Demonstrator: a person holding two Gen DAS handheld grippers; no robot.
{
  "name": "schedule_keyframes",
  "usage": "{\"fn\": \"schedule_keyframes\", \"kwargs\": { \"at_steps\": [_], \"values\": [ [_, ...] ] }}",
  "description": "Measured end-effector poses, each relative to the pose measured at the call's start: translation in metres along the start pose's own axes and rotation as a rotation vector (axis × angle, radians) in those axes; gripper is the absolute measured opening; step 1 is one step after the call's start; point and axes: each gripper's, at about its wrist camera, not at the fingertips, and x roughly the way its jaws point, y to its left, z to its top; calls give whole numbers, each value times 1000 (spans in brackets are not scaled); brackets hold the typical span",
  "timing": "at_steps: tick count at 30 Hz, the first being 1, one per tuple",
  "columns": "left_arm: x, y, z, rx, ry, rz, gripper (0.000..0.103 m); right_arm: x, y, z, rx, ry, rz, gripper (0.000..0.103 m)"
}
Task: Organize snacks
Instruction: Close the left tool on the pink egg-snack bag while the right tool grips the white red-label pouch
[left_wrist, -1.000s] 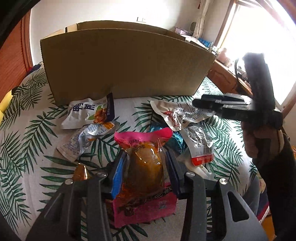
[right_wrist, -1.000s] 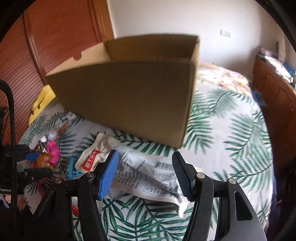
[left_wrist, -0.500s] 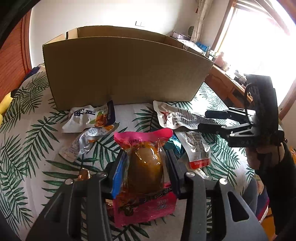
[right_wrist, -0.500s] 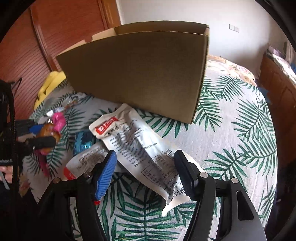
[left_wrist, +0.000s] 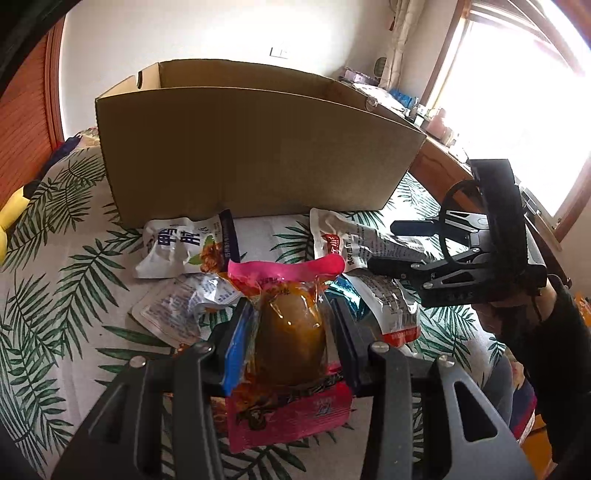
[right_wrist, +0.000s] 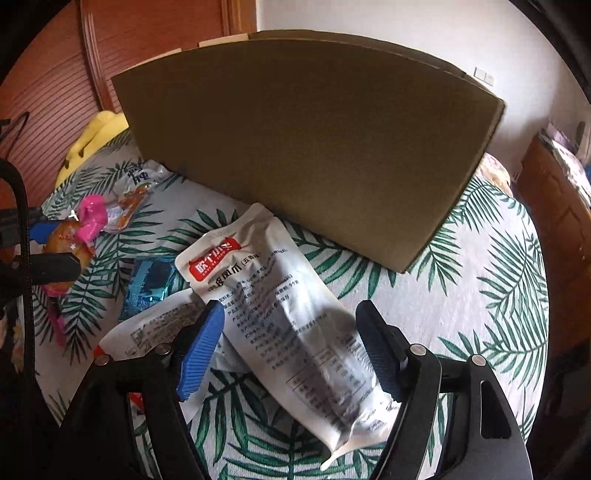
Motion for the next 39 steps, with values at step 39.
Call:
{"fn": "schedule_keyframes", "kwargs": {
  "at_steps": [39],
  "values": [
    [-1,5,-1,-14,-10,-14,41,2,13,2,-87,52,56,68]
  ]
}}
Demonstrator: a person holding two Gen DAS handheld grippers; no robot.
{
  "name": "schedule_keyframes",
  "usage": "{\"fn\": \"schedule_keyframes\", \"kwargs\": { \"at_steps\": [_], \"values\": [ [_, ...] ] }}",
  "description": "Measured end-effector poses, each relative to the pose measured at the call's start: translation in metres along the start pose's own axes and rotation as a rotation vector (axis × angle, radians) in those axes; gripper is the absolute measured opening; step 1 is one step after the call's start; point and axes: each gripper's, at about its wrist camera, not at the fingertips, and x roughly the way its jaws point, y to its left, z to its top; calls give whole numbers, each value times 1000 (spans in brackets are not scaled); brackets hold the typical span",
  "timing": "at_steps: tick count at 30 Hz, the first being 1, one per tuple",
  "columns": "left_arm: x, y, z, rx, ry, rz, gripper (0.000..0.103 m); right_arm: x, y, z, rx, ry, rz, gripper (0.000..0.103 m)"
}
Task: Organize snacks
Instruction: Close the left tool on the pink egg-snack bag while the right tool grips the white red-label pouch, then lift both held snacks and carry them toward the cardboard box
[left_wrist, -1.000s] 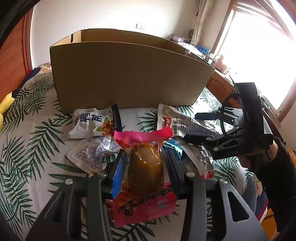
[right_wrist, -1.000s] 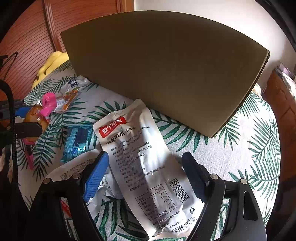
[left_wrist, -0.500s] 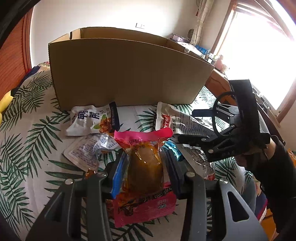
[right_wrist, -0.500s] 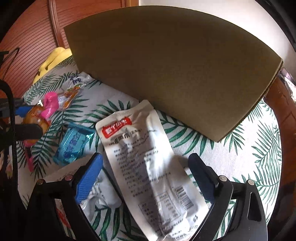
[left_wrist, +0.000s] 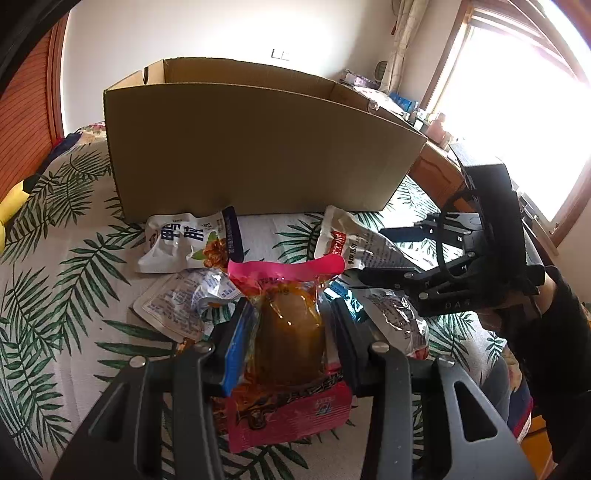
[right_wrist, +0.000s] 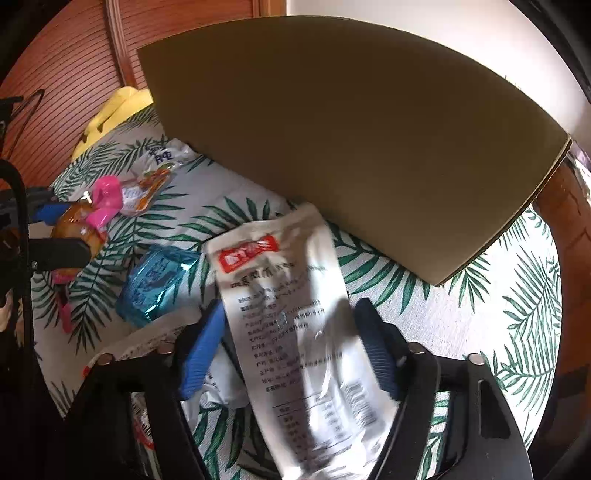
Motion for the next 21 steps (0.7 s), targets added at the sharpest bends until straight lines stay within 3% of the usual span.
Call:
{"fn": "schedule_keyframes", "kwargs": {
  "at_steps": [4,21],
  "values": [
    [-3,1,-1,-2,-5,0,41,-3,8,-1,-9,-6,-9,55],
    [-16,3,5,-5,-31,1,41,-31,9,-18,27,-82,-5,53]
  ]
}}
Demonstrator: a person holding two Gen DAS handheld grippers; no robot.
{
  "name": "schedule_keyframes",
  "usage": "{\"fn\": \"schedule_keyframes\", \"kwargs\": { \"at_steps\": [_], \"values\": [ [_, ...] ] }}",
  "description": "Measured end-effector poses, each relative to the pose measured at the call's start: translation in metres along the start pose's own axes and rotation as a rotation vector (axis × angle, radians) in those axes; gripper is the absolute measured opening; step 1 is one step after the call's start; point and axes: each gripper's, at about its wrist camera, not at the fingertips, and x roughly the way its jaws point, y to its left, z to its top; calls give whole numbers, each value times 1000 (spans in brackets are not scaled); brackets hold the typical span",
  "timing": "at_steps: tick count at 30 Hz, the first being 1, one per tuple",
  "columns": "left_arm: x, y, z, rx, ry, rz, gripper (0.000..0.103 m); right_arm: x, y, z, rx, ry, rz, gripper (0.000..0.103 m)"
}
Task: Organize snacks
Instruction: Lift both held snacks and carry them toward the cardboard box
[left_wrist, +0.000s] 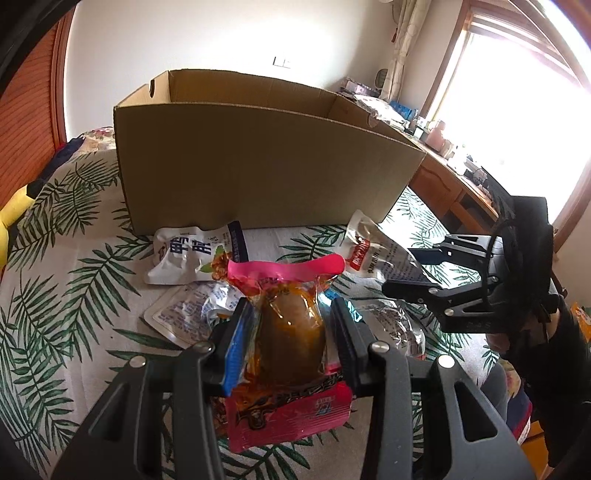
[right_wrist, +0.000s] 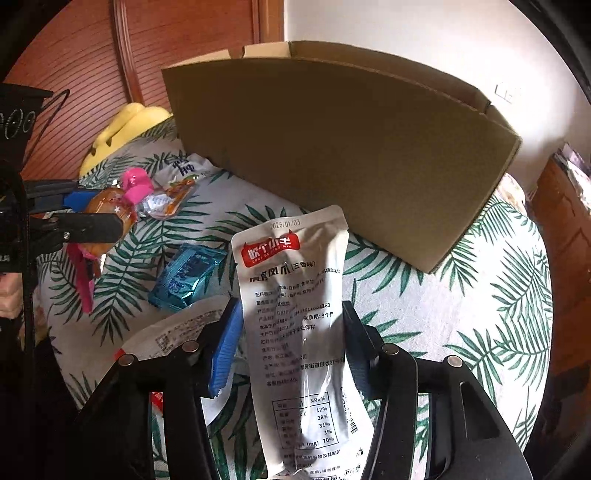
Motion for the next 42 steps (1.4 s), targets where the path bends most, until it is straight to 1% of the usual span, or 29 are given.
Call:
{"fn": "schedule_keyframes", "kwargs": {
  "at_steps": [7,11,16,22,31,42],
  "values": [
    [-8,-5,18,38,-38,3,41,-22,-5,1,38,-62,-13,53],
    [-20,-10,40,75,-89,5,41,-37,-4,7,40,-98,-19,53],
    [-35,-10,68,116,-152,18,41,-63,-4,20,37,-158,-30,53],
    [-48,-5,90,144,-202,34,41,-83,-6,45,24,-218,-49,53],
    [-48,6,119,173,-239,49,41,-95,-8,83,7,-287,-64,53],
    [-32,21,152,175,-259,51,42,-85,-18,123,28,-338,-88,54]
  ]
}}
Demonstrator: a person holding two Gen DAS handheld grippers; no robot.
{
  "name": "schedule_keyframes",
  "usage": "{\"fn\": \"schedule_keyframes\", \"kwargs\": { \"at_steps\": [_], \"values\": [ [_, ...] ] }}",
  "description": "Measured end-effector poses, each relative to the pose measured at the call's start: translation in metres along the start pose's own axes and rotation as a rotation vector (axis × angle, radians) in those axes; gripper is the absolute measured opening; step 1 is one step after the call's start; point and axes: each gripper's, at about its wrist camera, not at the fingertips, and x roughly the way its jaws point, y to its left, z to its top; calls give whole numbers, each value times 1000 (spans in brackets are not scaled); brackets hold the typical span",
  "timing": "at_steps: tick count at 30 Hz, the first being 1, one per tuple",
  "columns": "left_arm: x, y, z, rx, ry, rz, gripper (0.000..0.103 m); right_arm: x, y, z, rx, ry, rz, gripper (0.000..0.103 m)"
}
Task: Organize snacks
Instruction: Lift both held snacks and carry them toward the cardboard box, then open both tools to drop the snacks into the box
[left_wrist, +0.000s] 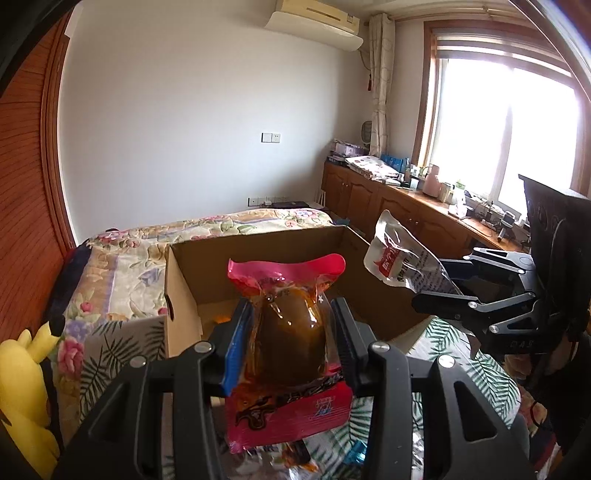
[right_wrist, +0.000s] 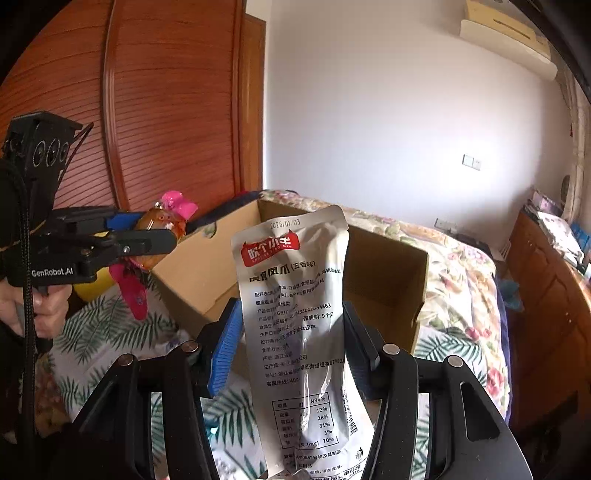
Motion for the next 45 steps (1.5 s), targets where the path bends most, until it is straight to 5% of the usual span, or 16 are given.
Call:
{"fn": "schedule_keyframes", "kwargs": {
  "at_steps": [21,45],
  "values": [
    [78,35,5,-43,44,19,42,62,-38,22,110,-68,-69,54],
    [93,24,-7,-16,68,46,50,90,-24,8,56,47,-134,58]
  ]
}}
